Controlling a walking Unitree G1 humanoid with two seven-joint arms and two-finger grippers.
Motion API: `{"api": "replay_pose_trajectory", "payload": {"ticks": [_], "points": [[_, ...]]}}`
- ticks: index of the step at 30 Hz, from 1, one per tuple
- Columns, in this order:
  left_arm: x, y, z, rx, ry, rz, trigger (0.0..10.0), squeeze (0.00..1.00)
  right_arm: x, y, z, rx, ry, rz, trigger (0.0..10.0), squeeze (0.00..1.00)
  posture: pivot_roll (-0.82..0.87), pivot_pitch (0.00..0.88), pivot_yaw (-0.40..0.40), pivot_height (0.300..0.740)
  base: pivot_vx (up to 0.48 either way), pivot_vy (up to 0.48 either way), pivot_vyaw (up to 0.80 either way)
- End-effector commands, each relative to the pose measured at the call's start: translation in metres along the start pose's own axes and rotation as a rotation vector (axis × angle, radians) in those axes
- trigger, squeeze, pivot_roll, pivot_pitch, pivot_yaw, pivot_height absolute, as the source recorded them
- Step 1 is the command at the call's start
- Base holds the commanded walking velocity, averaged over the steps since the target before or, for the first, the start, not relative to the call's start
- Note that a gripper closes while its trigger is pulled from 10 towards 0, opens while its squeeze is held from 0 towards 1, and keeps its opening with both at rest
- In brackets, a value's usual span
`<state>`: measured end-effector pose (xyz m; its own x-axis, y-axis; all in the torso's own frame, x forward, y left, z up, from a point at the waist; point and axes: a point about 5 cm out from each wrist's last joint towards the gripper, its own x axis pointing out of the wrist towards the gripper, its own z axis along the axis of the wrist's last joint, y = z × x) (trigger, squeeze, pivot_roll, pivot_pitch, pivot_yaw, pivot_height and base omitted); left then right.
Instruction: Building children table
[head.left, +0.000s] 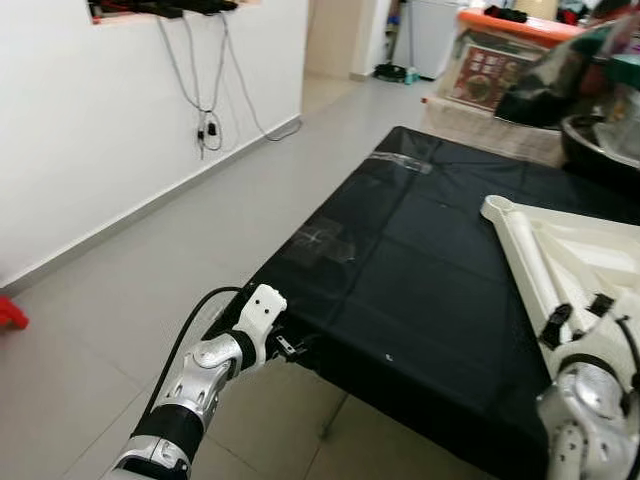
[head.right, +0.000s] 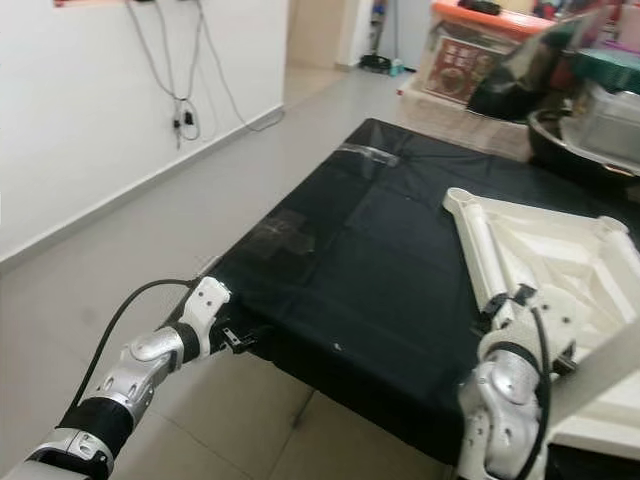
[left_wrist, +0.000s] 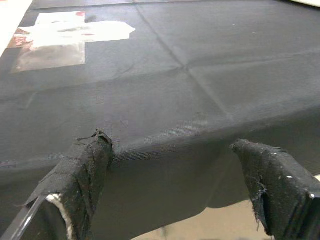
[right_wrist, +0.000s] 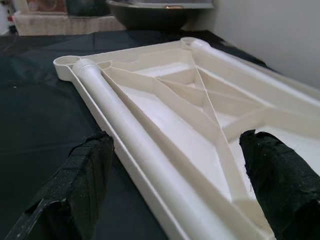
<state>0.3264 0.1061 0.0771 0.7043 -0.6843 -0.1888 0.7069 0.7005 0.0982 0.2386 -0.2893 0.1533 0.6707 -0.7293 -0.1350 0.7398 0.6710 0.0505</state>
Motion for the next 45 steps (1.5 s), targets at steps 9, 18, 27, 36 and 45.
{"api": "replay_pose_trajectory", "payload": {"ticks": [9,18,27,36,45], "points": [[0.004,-0.004,-0.002,0.001,0.017,-0.011,10.0,0.0,0.009,0.076,-0.036,-0.167,0.146,0.426,10.0,0.0,0.13,0.0,-0.131,0.74,0.0,0.0,0.0],[-0.001,0.001,-0.003,0.0,0.01,0.022,10.0,0.0,0.042,0.094,-0.034,-0.312,0.247,0.357,10.0,0.0,0.17,0.0,-0.16,0.74,0.0,0.0,0.0],[0.001,-0.005,-0.003,-0.003,0.007,0.009,10.0,0.0,0.049,0.104,-0.018,-0.296,0.091,0.476,10.0,0.0,0.16,0.0,-0.15,0.74,0.0,0.0,0.0],[0.004,-0.003,0.001,0.004,0.004,0.008,10.0,0.0,0.072,0.083,-0.031,-0.307,0.227,0.538,10.0,0.0,0.16,0.0,-0.148,0.74,0.0,0.0,0.0],[0.007,-0.008,0.0,-0.006,-0.006,0.006,10.0,0.0,0.092,0.064,-0.02,-0.314,0.261,0.499,10.0,0.0,0.17,0.0,-0.167,0.74,0.0,0.0,0.0]]}}
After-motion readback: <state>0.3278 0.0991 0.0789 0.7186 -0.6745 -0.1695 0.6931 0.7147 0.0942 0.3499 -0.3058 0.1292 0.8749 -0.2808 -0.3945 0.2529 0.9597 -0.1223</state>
